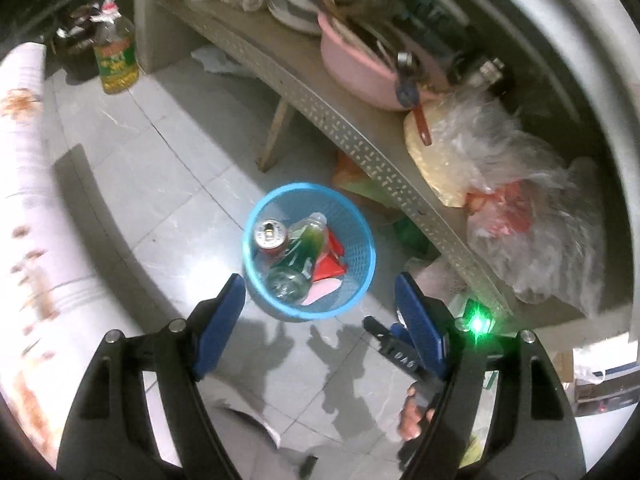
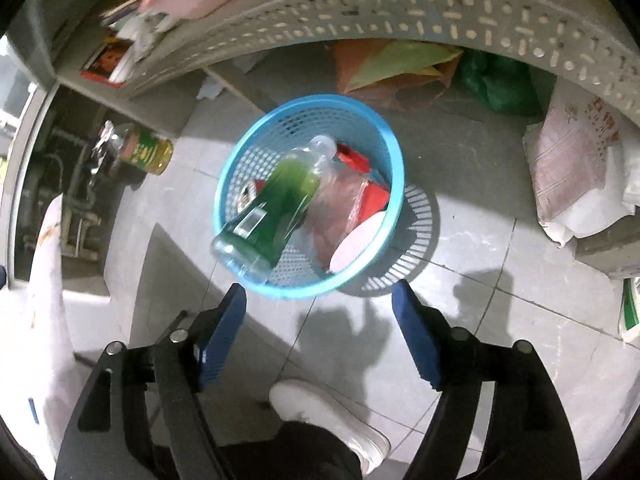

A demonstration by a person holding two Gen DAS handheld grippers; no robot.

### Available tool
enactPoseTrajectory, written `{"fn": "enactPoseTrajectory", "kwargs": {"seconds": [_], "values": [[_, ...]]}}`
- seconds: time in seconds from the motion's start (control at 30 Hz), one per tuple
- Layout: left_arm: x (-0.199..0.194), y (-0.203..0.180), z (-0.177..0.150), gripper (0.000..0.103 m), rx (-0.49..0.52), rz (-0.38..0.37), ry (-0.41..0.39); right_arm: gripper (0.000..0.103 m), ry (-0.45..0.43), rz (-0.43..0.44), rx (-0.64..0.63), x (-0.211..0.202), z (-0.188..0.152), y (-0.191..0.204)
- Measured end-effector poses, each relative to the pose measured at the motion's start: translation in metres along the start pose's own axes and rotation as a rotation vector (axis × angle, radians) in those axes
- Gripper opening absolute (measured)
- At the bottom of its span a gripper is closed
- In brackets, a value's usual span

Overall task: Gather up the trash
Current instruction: 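Move both tools back over the table toward the toothpaste box and paper towel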

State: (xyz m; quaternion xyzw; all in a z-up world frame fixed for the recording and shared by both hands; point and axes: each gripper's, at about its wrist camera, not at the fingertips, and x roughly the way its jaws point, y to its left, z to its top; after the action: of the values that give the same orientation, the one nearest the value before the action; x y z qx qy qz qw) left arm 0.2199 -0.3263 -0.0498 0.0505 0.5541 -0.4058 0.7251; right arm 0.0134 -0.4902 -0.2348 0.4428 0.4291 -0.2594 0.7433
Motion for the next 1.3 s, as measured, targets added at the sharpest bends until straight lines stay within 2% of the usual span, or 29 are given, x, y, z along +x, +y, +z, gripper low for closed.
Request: {"fn": "enactPoseTrajectory", "kwargs": {"seconds": [0.13,0.2,0.43,0.6,0.73,0.87,1.07,1.17,1.2,1.3], "values": [[-0.062,0.024,-0.038,0.078,0.055,0.093,-0.149,0.076,-0.007,0.021,-0.061,-0.023,-0.014,0.016],[-0.086,0.039,-0.056,0.079,0.042,0.111,-0.198,0.076,-0.016,0.03,-0.098,-0.033,-0.017,0.027],[-0.177,0.098,-0.13,0.079,-0.102,0.172,-0.373,0.076,-0.065,0.129,-0.254,-0.079,-0.026,0.09],[-0.226,0.139,-0.18,0.08,-0.211,0.231,-0.459,0.076,-0.084,0.238,-0.392,-0.106,-0.032,0.145],[-0.248,0.173,-0.21,0.08,-0.326,0.276,-0.498,0.076,-0.062,0.317,-0.506,-0.116,-0.039,0.195],[-0.259,0.208,-0.23,0.08,-0.452,0.287,-0.528,0.076,0.011,0.44,-0.617,-0.12,-0.057,0.256],[-0.259,0.241,-0.241,0.078,-0.577,0.233,-0.543,0.076,0.211,0.568,-0.751,-0.097,-0.098,0.341],[-0.254,0.261,-0.241,0.073,-0.659,0.199,-0.524,0.068,0.287,0.574,-0.832,-0.08,-0.12,0.385],[-0.253,0.267,-0.24,0.071,-0.685,0.191,-0.516,0.066,0.306,0.571,-0.837,-0.074,-0.125,0.393],[-0.252,0.279,-0.238,0.07,-0.722,0.173,-0.519,0.052,0.401,0.563,-0.813,-0.045,-0.131,0.42]]}}
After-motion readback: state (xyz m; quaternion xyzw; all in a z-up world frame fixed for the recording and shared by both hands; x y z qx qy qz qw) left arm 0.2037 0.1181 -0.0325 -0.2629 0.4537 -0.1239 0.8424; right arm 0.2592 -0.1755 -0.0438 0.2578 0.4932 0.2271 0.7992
